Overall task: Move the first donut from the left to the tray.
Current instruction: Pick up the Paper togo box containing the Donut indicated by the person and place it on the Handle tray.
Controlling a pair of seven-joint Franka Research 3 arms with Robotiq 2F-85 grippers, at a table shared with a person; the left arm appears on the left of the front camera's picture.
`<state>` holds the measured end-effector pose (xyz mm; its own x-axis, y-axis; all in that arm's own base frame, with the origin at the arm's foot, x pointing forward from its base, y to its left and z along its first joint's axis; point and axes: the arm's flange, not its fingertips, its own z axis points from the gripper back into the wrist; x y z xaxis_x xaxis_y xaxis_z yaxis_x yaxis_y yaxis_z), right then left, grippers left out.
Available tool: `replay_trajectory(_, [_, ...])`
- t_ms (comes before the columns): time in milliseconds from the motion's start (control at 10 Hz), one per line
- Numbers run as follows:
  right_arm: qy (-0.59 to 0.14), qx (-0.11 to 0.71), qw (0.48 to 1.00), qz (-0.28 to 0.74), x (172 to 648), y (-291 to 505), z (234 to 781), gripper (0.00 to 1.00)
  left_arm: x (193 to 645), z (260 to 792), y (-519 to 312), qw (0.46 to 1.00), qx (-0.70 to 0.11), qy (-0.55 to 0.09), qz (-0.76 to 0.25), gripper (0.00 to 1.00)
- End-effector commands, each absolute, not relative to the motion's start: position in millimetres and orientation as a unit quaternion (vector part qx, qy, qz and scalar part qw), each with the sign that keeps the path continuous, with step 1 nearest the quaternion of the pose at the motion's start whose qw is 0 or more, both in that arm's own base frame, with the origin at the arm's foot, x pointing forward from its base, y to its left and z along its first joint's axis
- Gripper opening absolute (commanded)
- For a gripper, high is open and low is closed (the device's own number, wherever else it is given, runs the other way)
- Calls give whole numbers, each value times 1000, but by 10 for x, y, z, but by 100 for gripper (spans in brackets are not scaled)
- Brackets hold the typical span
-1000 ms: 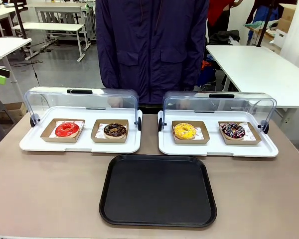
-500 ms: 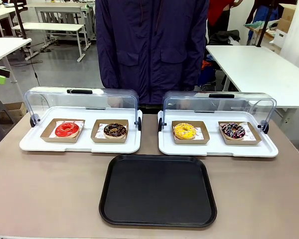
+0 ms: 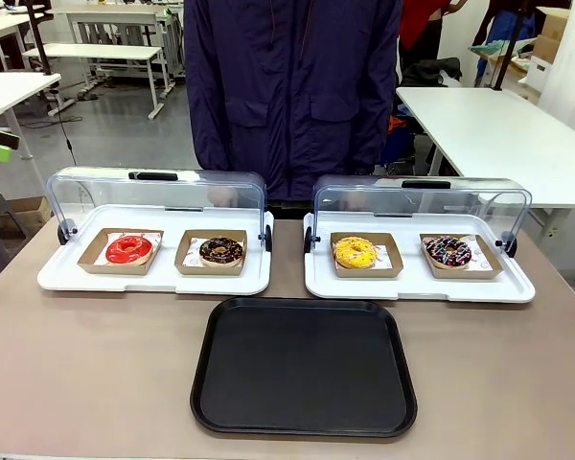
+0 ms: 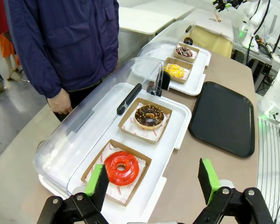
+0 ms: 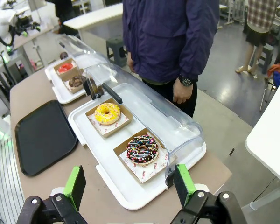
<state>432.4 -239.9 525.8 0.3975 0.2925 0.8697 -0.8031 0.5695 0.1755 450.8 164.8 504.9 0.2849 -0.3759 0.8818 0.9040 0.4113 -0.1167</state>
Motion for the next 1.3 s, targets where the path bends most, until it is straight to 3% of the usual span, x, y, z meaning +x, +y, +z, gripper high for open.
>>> replay_trajectory(0, [-423,305,775,356,4297,-2386,5255,100,4494,5062,1650,729,-324,-408,-443,100])
replay_trajectory(1200, [-423,305,775,356,4297,-2386,5255,100,4494,5062,1650,729,-324,-408,-443,100])
